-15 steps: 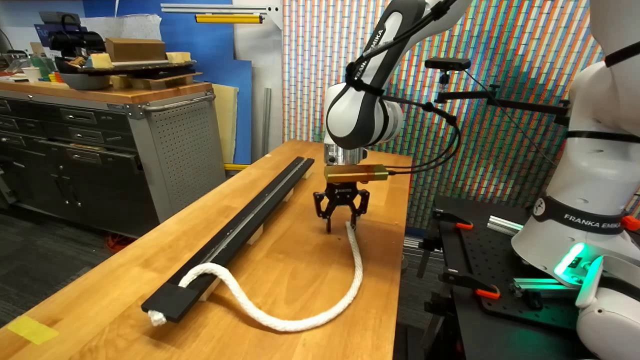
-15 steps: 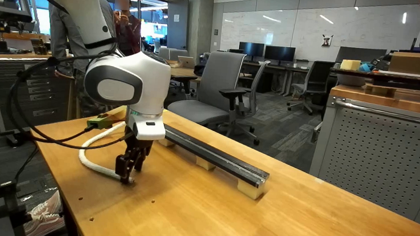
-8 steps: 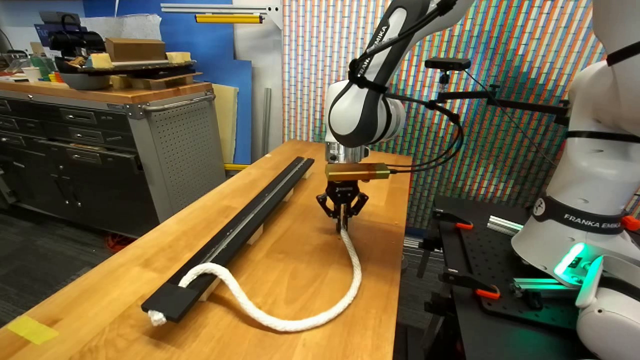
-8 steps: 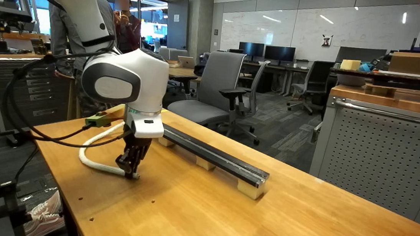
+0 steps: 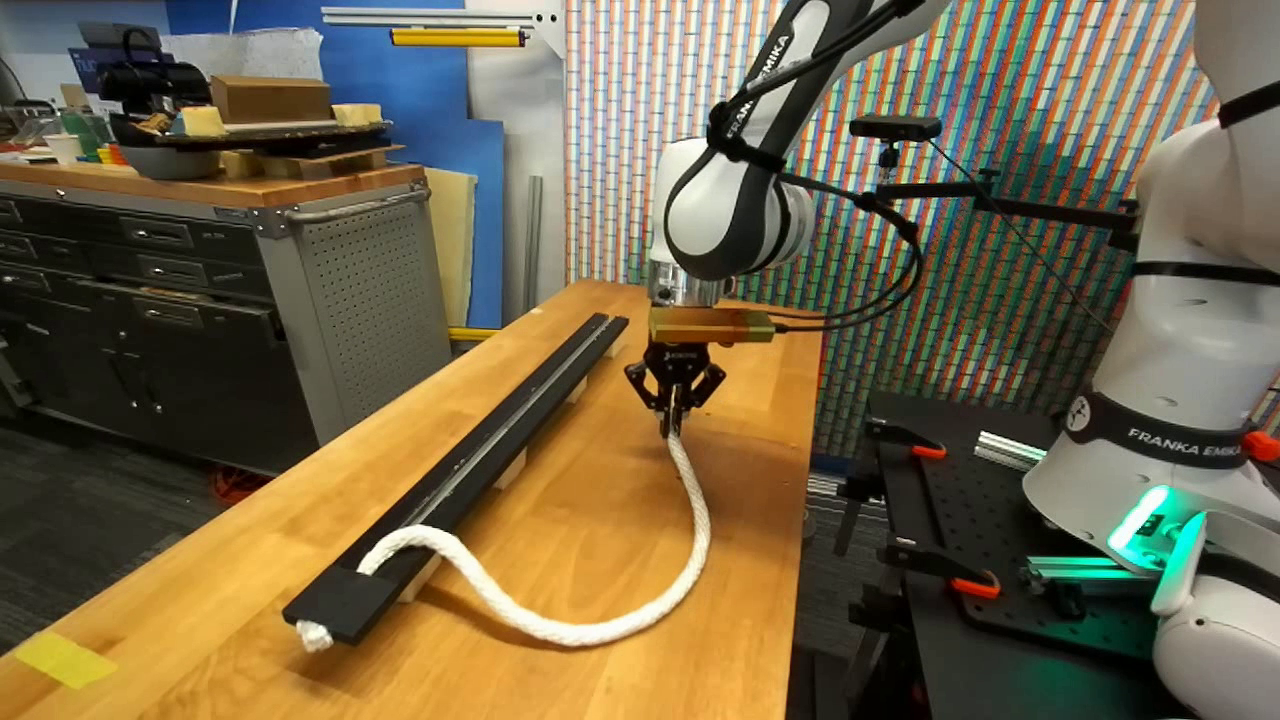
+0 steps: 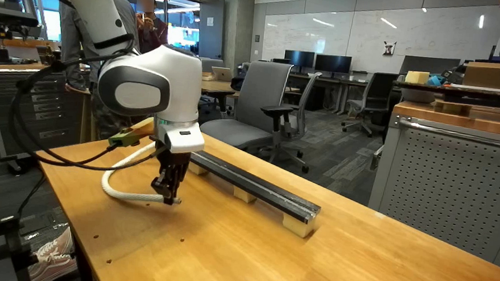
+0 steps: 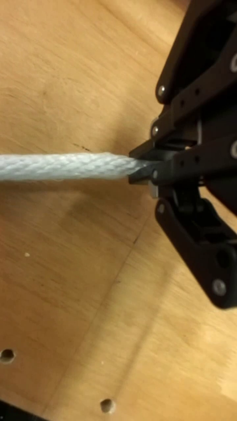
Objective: Pick up the white rope and put it in between the black object.
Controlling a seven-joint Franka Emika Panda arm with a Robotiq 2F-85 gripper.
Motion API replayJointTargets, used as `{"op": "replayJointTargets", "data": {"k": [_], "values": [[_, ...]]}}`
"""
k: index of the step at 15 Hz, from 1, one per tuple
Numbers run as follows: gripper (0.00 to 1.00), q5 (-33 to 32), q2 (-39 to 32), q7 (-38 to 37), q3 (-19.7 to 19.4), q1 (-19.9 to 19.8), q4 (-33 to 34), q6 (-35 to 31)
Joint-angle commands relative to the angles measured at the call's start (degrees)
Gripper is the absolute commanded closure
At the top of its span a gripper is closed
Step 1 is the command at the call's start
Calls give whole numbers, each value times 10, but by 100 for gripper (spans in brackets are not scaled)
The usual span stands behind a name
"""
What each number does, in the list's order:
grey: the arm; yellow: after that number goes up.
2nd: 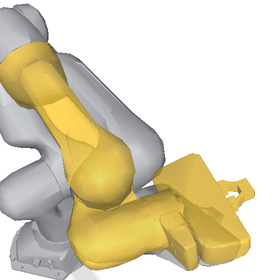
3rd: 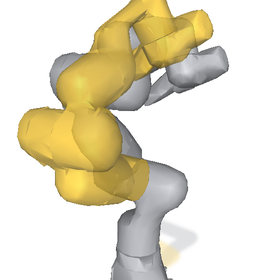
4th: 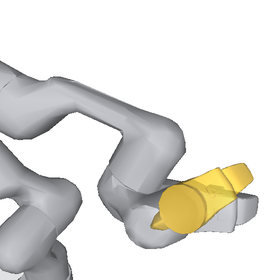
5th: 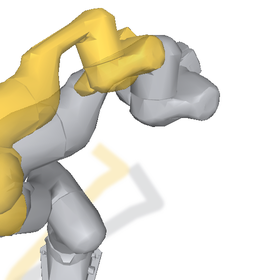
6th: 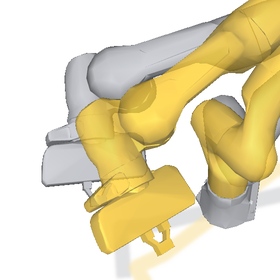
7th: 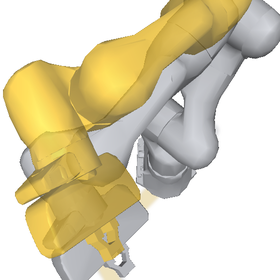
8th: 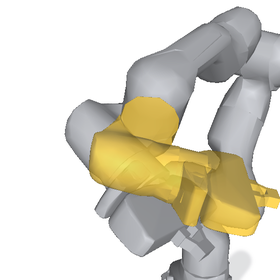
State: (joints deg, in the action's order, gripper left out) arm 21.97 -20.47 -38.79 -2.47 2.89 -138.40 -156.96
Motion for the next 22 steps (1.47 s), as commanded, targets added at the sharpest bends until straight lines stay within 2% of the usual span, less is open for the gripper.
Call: {"op": "replayJointTargets", "data": {"k": [1, 7, 13, 22], "values": [[97, -43, 71, -3, -25, 4, -15, 23], [97, -67, 152, -14, -38, -14, 9, 42], [97, -84, 197, -28, -30, -29, 53, 73], [97, -192, 220, -174, -18, -32, 120, 61]]}}
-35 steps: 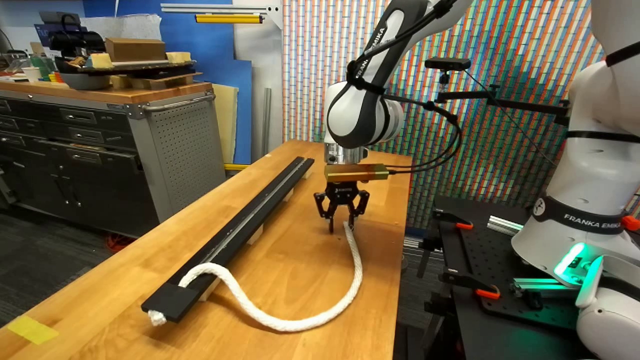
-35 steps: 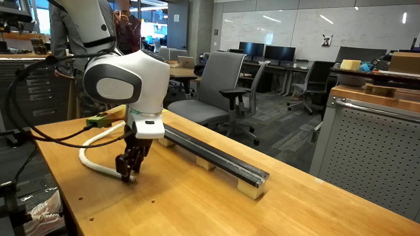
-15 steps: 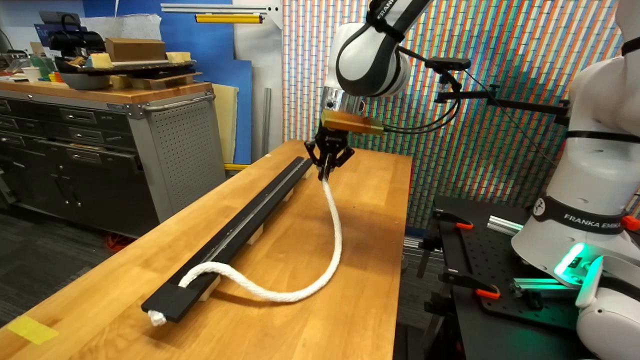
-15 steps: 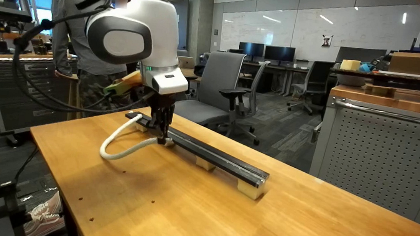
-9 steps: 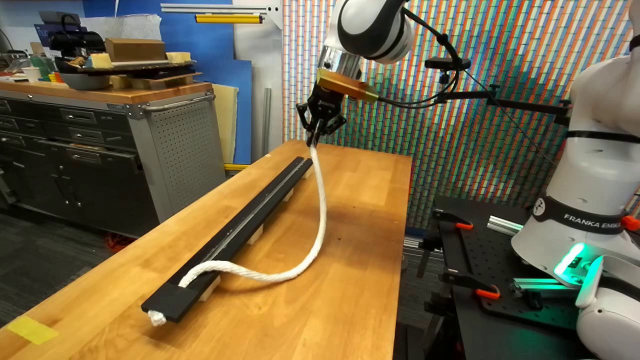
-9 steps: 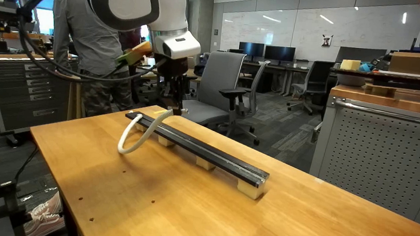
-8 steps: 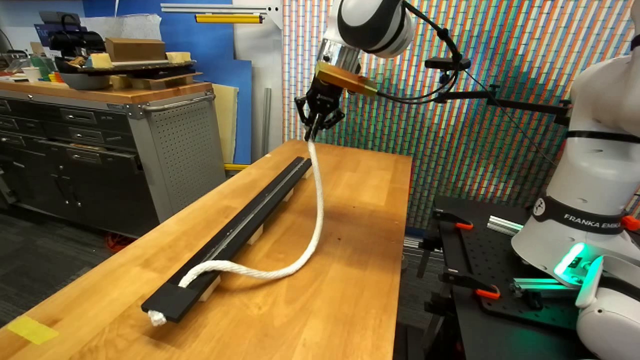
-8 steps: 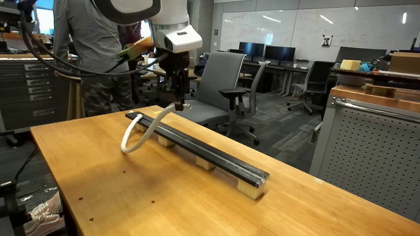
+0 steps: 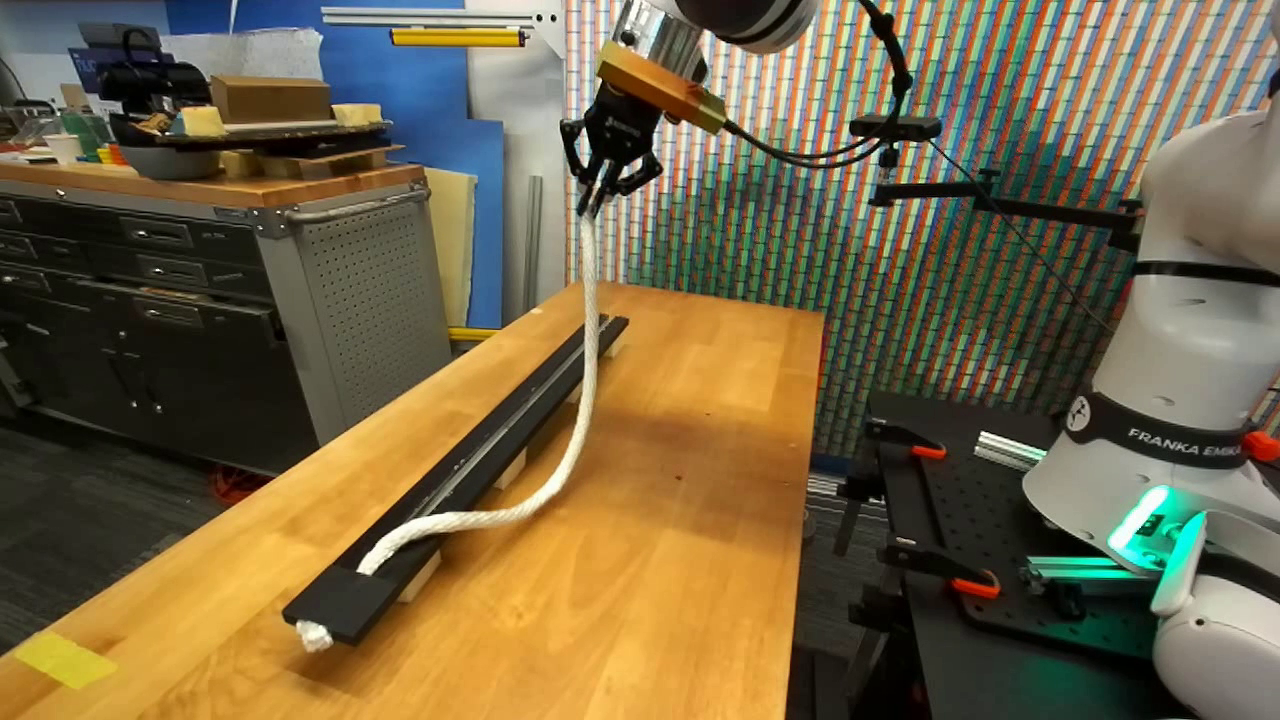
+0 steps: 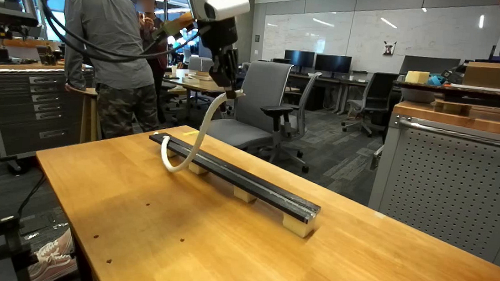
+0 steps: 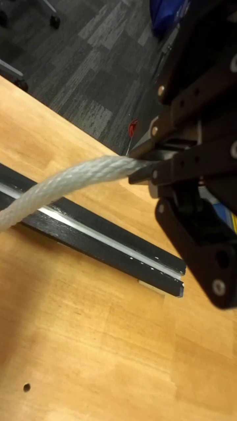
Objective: Pick up the white rope and put it in between the black object.
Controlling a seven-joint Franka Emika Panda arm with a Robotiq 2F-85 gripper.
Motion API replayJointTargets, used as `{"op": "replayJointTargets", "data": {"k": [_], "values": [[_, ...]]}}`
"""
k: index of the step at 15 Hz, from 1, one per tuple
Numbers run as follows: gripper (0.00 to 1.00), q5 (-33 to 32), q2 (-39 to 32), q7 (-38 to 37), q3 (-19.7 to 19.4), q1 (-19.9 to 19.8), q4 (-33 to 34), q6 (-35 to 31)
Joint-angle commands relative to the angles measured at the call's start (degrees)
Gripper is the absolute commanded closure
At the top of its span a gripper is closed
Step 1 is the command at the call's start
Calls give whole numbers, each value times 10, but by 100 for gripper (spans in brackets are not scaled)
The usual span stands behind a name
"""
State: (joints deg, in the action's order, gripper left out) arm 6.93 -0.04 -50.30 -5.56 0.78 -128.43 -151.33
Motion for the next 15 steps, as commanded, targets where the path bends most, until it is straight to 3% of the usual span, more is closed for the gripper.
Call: {"op": "replayJointTargets", "data": {"k": [1, 6, 13, 15], "values": [[97, -55, 20, -76, 14, -11, 24, 2], [97, -159, 41, -206, 31, -15, 38, -15], [97, -404, 24, -445, 34, -17, 94, -27], [97, -439, 11, -469, 32, -14, 107, -22]]}}
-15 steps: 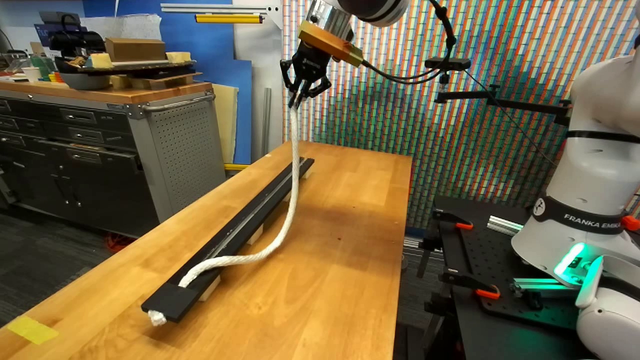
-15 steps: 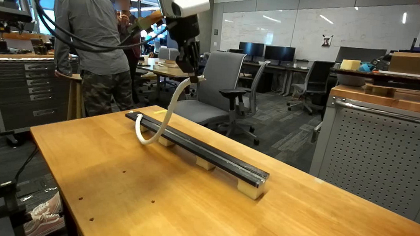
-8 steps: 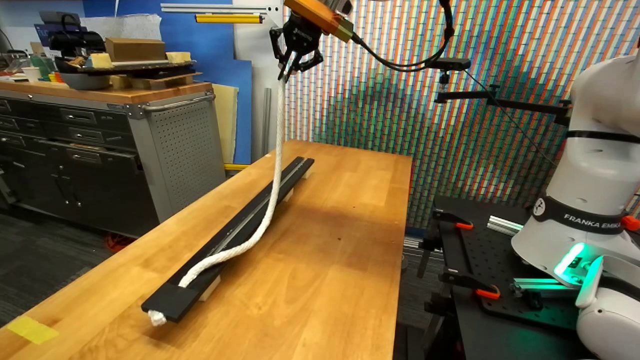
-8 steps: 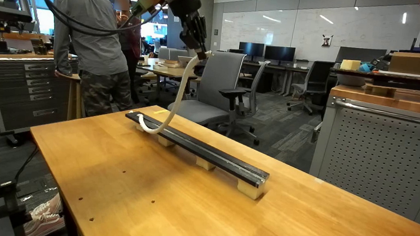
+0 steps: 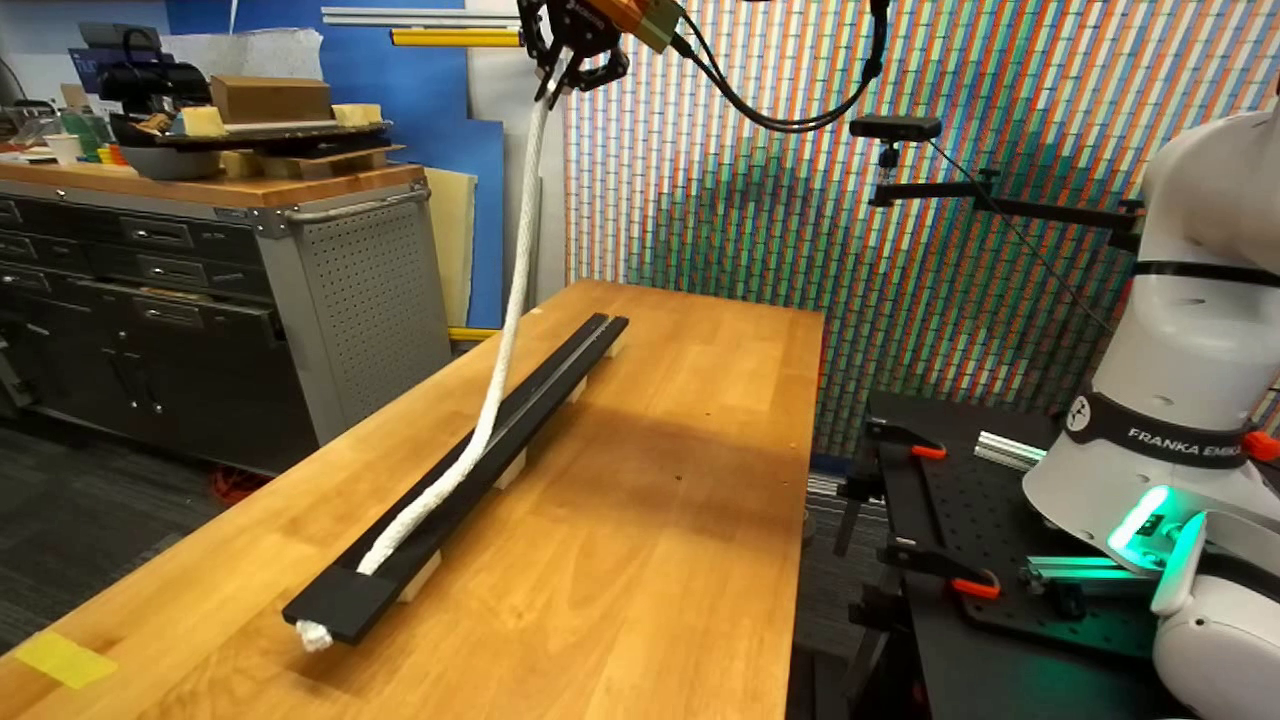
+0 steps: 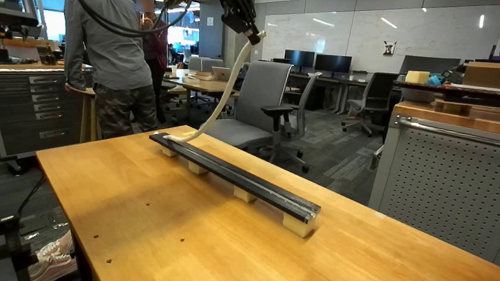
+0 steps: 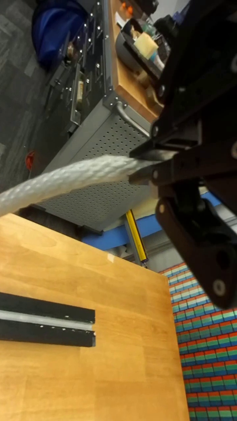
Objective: Pick up the white rope and put it in between the black object.
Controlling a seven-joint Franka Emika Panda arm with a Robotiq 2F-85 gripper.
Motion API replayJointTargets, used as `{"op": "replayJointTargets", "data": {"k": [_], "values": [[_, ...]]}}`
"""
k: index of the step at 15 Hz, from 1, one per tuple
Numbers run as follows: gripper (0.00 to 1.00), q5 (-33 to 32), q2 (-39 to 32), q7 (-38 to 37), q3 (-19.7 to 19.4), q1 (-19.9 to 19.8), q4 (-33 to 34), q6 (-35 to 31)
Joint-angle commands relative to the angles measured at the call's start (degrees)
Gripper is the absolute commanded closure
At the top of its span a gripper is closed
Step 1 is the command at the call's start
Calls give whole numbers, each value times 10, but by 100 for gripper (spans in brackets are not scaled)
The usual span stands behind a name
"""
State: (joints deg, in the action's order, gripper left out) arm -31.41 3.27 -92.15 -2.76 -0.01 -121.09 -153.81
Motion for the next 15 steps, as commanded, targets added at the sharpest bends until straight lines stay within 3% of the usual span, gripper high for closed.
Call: {"op": "replayJointTargets", "data": {"k": [1, 7, 11, 15], "values": [[97, -56, -31, -45, 3, -3, 36, 1], [97, 2, -114, 36, -1, -3, 42, -16], [97, 9, -163, 50, -24, 5, 68, -7], [97, 70, -181, 121, -32, 2, 69, -4]]}}
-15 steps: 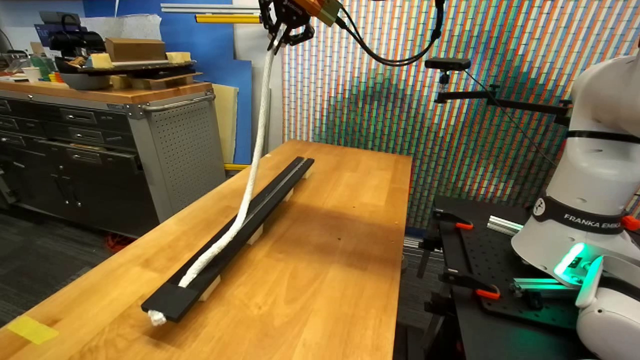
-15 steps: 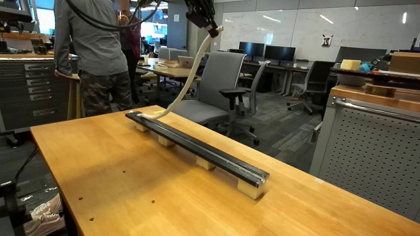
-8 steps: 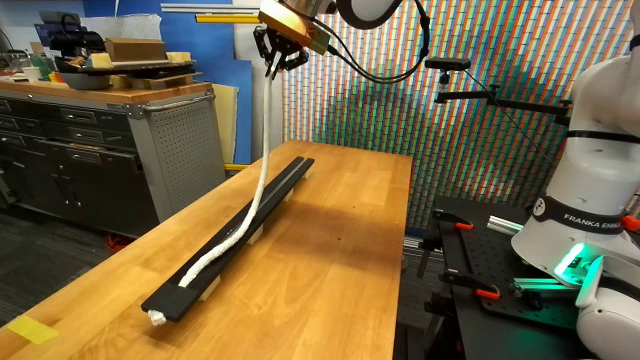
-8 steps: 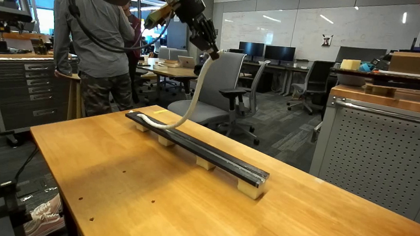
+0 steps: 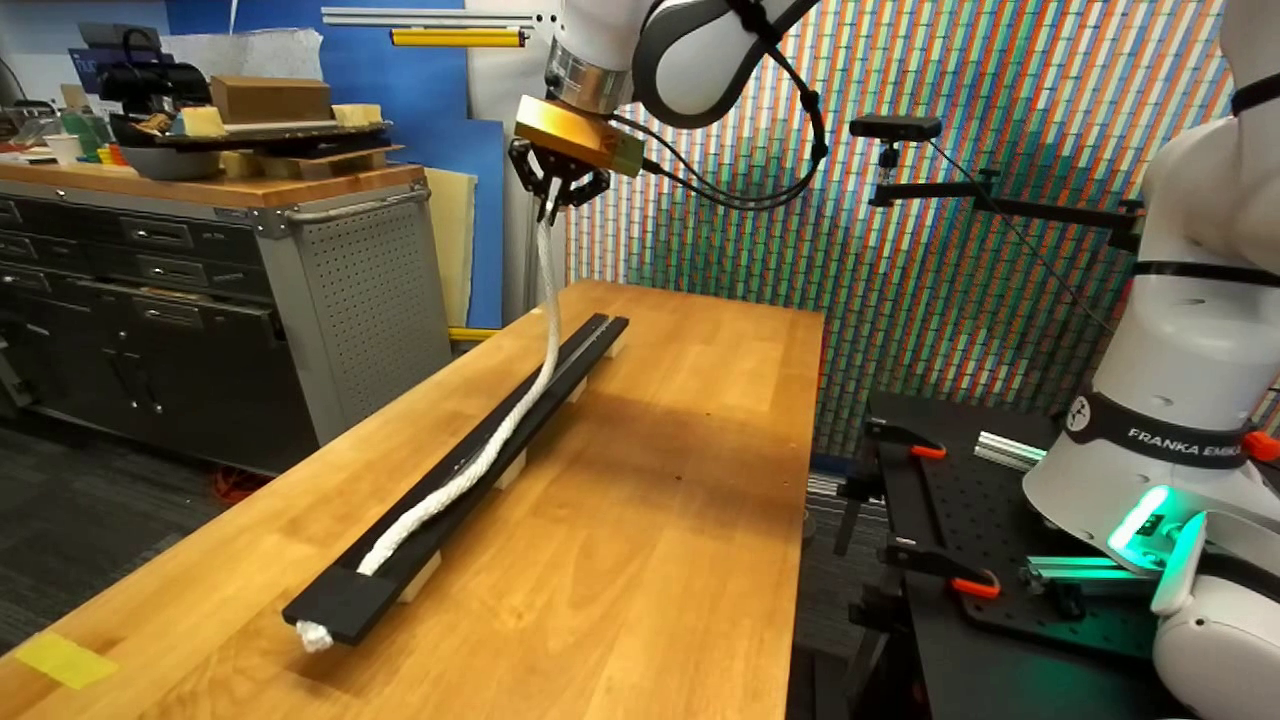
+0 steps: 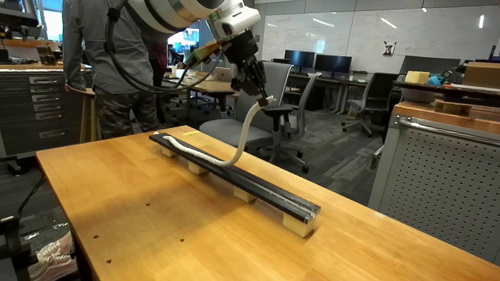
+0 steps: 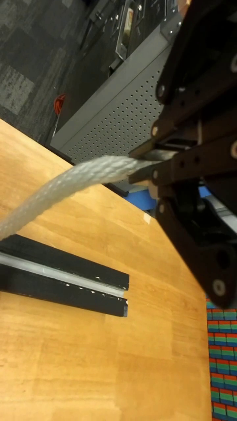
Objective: Pick up the white rope and put it in between the black object.
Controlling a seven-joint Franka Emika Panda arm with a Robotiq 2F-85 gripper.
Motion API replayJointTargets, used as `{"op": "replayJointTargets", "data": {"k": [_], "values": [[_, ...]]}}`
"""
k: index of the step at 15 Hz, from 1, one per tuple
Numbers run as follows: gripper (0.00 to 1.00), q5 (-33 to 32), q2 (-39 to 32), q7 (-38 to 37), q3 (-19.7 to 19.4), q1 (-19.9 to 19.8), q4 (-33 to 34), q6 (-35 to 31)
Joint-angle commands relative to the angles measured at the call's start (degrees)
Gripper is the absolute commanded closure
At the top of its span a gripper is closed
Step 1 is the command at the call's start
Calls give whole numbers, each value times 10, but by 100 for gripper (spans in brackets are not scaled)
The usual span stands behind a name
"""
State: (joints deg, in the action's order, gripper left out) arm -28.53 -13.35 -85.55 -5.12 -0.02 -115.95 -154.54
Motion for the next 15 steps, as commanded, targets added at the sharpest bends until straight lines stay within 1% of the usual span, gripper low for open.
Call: {"op": "replayJointTargets", "data": {"k": [1, 2, 5, 8, 10, 11, 15], "values": [[97, 52, -17, 72, -11, 2, 14, 4], [97, 64, -19, 86, -13, 1, 10, 5], [97, 70, -30, 105, -32, 3, 6, 7], [97, 82, -48, 126, -47, -3, 7, 13], [97, 106, -68, 157, -50, -11, 14, 27], [97, 129, -77, 184, -45, -19, 17, 31], [97, 189, -121, 245, -46, -33, 37, 39]]}}
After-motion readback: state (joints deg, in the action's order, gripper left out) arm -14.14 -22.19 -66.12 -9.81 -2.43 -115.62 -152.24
